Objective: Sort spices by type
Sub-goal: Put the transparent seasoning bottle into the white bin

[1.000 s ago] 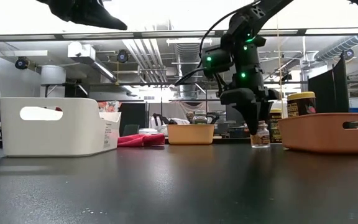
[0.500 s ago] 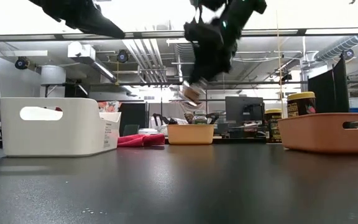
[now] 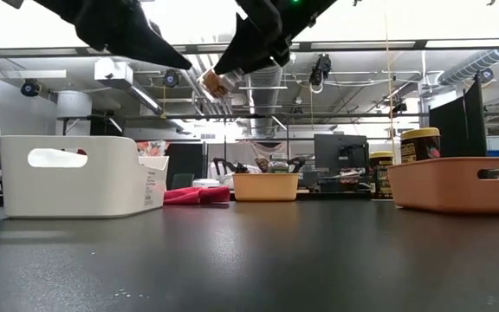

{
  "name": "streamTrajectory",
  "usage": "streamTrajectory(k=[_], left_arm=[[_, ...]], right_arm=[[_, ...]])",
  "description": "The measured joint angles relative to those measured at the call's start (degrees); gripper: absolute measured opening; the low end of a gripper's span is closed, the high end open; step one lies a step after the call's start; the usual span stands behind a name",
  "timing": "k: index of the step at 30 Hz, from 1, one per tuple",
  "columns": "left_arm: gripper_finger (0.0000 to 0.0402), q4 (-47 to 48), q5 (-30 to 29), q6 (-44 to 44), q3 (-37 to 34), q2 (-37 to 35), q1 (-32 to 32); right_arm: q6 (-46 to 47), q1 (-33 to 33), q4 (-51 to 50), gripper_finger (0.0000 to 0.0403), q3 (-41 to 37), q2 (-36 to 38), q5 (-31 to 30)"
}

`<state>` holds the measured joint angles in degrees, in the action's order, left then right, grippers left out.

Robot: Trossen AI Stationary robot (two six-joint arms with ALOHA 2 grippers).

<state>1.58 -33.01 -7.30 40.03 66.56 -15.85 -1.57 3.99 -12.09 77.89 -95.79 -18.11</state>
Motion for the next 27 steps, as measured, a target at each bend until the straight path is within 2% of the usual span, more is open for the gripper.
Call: streamTrajectory(k=[11,16,20,24,27], left_arm=[[0.0284,-6.0,-0.9,-4.4,0.0,3.4,3.5],[0.0284,-7.1,2.2,-4.7,0.0,5.7,5.4],[0.0283,-9.7,2.5,-6.9,0.1,7.2,5.8],[0.0270,-9.8,2.5,-7.2,0.5,8.3,6.4],[0.0240,-10.0,2.5,-7.3,0.5,8.6,6.4]], right_arm=[[-1.1,0.1,1.8,0.0165,0.0,0.0,0.7],[-1.1,0.1,1.9,0.0165,0.0,0.0,2.5],[-1.1,0.1,2.0,0.0165,0.0,0.0,3.4],[-1.1,0.1,2.1,0.0165,0.1,0.0,3.5],[-1.1,0.1,2.1,0.0165,0.1,0.0,3.5]])
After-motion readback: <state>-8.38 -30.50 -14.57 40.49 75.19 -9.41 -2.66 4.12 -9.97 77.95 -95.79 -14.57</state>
